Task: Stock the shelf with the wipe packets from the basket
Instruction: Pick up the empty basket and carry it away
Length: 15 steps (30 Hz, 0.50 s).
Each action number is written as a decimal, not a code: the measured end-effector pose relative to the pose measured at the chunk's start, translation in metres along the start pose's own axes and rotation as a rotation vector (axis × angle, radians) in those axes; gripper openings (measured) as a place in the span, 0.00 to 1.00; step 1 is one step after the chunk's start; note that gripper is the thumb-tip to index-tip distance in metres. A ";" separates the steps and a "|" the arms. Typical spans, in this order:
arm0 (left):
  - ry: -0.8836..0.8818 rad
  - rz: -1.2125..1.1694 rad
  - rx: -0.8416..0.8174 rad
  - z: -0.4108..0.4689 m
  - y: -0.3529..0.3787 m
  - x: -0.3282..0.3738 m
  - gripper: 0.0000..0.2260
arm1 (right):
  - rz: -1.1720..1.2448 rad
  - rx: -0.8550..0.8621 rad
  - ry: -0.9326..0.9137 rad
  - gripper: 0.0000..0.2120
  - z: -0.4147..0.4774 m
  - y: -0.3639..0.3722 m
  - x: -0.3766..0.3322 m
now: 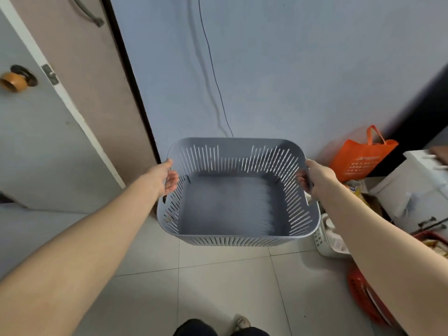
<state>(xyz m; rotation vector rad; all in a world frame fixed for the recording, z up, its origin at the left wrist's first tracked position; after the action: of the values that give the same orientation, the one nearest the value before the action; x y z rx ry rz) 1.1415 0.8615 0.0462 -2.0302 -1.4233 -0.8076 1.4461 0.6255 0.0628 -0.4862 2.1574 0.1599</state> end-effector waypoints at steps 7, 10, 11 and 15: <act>-0.029 -0.012 0.044 0.045 0.060 0.037 0.18 | -0.021 0.027 -0.012 0.13 0.073 0.006 -0.050; -0.034 -0.011 0.025 0.073 0.090 0.056 0.17 | -0.014 0.053 -0.024 0.12 0.103 0.006 -0.068; -0.035 -0.011 0.008 0.082 0.101 0.063 0.17 | -0.013 0.056 -0.023 0.12 0.113 0.006 -0.075; -0.034 -0.004 -0.013 0.115 0.146 0.087 0.17 | -0.019 0.098 -0.021 0.14 0.159 0.000 -0.102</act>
<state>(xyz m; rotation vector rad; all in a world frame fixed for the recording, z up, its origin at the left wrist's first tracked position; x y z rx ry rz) 1.3231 0.9529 0.0189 -2.0607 -1.4440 -0.7899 1.6191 0.7001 0.0498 -0.4464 2.1280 0.0480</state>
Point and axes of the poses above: each hand's wrist, its own z-axis towards the middle knuckle, its own y-axis out of the palm, x = y × z, the point moved 5 cm from there along z, towards the middle knuckle, and after that the axes turned 3 degrees about z, right-handed, at the moved point
